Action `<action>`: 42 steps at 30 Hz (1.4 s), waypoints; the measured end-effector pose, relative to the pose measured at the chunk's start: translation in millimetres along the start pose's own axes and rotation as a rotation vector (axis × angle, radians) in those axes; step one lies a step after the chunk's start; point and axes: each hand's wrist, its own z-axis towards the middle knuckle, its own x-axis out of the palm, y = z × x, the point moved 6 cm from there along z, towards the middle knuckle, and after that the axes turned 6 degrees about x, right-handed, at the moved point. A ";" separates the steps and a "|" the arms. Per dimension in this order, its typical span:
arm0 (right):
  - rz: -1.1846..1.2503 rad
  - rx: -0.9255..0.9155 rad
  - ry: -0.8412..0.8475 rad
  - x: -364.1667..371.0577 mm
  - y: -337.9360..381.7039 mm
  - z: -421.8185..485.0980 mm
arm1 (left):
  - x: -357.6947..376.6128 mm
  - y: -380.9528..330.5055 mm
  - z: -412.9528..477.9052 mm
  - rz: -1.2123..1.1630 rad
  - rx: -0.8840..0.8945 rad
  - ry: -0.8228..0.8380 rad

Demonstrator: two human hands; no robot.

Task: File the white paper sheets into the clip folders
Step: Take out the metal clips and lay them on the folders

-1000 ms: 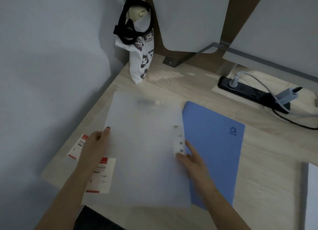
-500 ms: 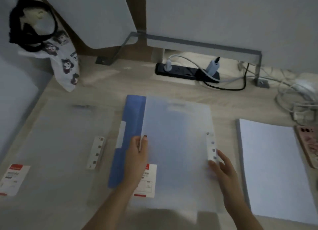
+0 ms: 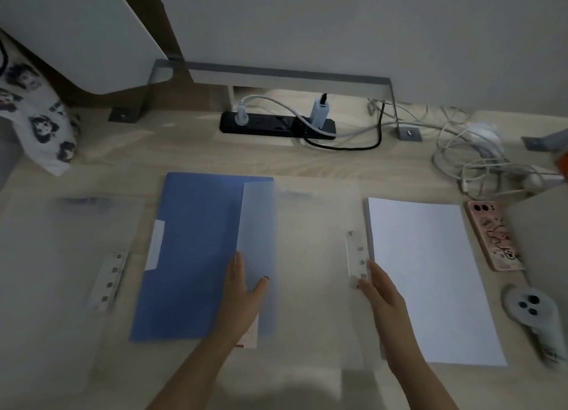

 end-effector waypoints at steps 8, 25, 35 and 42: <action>0.160 -0.206 0.282 23.4 81.1 -62.1 | -38.0 -63.2 -29.9 -0.195 -0.006 0.256; -0.467 -0.366 0.837 235.7 82.3 -77.3 | -207.1 -46.6 -48.4 -0.343 0.265 -0.138; -1.282 -0.474 0.227 222.1 9.6 21.7 | -251.6 62.8 -9.3 -0.354 -0.010 -0.281; -1.279 -0.493 0.168 225.3 -12.3 26.7 | -248.2 106.6 12.5 -0.420 -0.177 -0.303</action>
